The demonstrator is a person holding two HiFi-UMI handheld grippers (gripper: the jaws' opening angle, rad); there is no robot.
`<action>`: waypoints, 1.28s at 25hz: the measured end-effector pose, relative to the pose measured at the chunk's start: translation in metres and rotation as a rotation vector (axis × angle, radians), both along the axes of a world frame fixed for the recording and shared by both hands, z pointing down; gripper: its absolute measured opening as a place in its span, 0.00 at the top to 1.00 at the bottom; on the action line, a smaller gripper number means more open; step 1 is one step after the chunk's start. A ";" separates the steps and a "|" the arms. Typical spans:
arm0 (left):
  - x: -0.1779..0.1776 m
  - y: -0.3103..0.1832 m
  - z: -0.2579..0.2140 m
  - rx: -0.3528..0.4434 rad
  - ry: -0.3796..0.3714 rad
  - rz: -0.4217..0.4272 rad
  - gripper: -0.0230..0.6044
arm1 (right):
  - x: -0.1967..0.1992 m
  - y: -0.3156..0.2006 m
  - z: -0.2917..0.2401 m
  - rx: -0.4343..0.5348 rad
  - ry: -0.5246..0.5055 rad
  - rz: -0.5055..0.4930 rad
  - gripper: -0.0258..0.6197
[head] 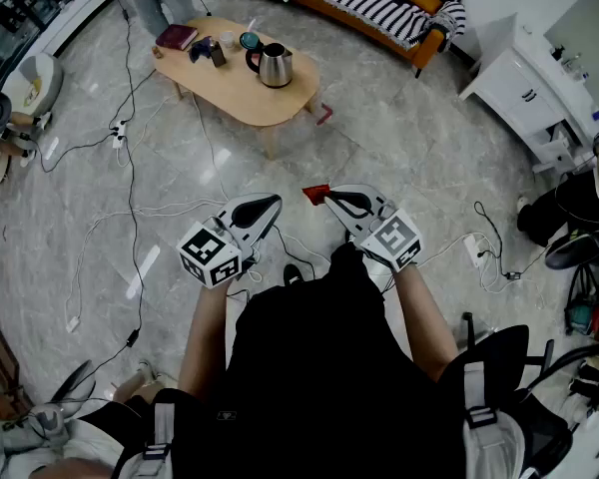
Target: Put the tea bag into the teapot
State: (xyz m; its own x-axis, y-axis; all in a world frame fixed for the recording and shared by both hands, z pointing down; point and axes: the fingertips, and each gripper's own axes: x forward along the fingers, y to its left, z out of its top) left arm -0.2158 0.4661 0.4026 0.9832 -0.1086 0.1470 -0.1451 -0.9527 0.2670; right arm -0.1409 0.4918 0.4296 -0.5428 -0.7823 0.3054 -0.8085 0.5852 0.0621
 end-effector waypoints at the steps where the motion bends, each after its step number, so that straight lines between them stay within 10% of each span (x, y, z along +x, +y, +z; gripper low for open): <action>1: 0.001 0.000 0.000 0.004 -0.001 0.001 0.95 | 0.000 0.000 0.000 0.000 0.001 -0.001 0.94; 20: 0.028 -0.010 0.014 -0.029 -0.057 -0.078 0.95 | 0.040 -0.018 0.017 -0.035 -0.045 -0.022 0.94; 32: 0.103 -0.055 0.017 -0.036 -0.086 -0.222 0.95 | 0.118 -0.077 0.016 -0.013 -0.068 -0.144 0.94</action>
State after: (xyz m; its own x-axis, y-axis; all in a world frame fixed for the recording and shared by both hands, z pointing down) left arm -0.1132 0.4115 0.4195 0.9194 -0.3139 0.2368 -0.3737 -0.8850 0.2776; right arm -0.0230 0.4151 0.4460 -0.6685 -0.6914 0.2739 -0.7186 0.6955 0.0018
